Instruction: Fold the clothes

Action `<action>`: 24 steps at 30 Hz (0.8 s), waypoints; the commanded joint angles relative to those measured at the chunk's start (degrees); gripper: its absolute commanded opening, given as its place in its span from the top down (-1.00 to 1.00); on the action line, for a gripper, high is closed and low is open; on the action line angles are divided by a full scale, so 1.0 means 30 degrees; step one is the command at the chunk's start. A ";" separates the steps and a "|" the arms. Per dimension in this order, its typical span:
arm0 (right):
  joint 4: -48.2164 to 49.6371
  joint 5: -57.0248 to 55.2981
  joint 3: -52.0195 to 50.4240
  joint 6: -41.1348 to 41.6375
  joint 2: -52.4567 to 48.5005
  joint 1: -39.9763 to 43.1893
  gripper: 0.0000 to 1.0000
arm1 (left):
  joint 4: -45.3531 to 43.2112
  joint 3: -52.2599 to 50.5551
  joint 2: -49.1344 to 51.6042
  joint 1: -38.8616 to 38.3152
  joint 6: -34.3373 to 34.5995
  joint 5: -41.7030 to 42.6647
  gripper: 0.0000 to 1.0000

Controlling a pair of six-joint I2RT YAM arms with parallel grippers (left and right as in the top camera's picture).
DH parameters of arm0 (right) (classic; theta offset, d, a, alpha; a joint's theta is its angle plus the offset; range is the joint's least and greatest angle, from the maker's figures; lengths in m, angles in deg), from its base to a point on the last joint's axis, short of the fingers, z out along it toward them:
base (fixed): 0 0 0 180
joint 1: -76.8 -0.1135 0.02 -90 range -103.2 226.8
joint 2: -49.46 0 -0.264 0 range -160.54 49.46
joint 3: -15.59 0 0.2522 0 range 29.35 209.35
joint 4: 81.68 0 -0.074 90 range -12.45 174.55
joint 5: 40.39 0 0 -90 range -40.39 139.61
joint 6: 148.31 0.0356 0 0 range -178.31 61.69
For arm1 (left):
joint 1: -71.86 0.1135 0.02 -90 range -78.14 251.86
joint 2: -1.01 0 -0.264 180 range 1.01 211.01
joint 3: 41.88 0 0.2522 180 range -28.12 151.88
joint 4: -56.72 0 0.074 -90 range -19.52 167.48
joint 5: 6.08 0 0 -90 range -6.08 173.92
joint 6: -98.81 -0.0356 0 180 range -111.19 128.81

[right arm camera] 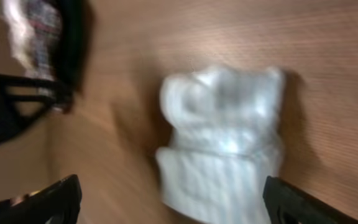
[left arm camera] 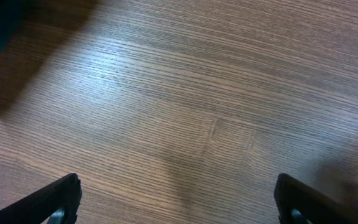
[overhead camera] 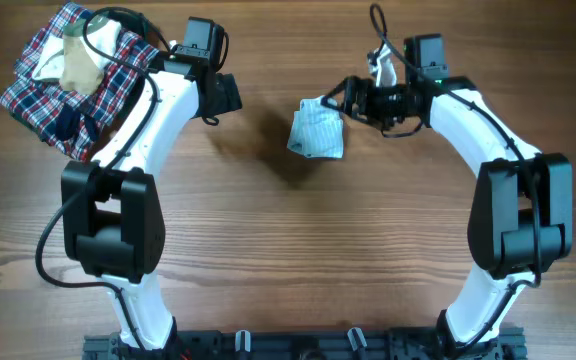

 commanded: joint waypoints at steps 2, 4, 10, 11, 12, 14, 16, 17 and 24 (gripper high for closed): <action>-0.0510 -0.2244 -0.0663 -0.1909 -0.0146 -0.0080 -0.92 | -0.0131 0.0226 -0.0670 0.0044 -0.0160 0.0175 -1.00; -0.0474 -0.2659 -0.1049 -0.1967 -0.0262 -0.0080 -0.92 | -0.0117 0.0226 -0.0670 0.0044 -0.0160 0.0175 -0.99; -0.0452 -0.2667 -0.1093 -0.1960 -0.0729 -0.0080 -0.93 | -0.0211 0.0226 -0.0670 0.0044 -0.0168 0.0189 -1.00; -0.0335 -0.2674 -0.1093 -0.1938 -0.0729 -0.0022 -0.99 | -0.0168 0.0226 -0.0670 0.0044 -0.0248 0.0306 -0.99; -0.0073 -0.2674 -0.1071 -0.1683 -0.0714 0.0109 -1.00 | -0.0153 0.0226 -0.0670 0.0036 -0.1158 0.1290 -1.00; 0.0627 -0.2659 -0.1020 -0.0503 -0.0714 0.0678 -0.99 | -0.0124 0.0233 -0.0670 -0.0029 -0.2565 0.4022 -1.00; 0.0925 -0.2579 -0.0954 0.0080 -0.0692 0.1450 -0.99 | -0.0109 0.0233 -0.0721 -0.0160 -0.3381 0.6105 -0.99; 0.0896 -0.2244 -0.0896 0.0044 -0.0685 0.2186 -0.99 | -0.0117 0.0233 -0.0831 -0.0306 -0.3490 0.6688 -0.99; -0.0510 -0.1923 -0.0896 -0.0991 -0.0685 0.5763 -1.00 | -0.0933 0.0233 -0.2623 -0.1909 -0.4167 0.6674 -0.99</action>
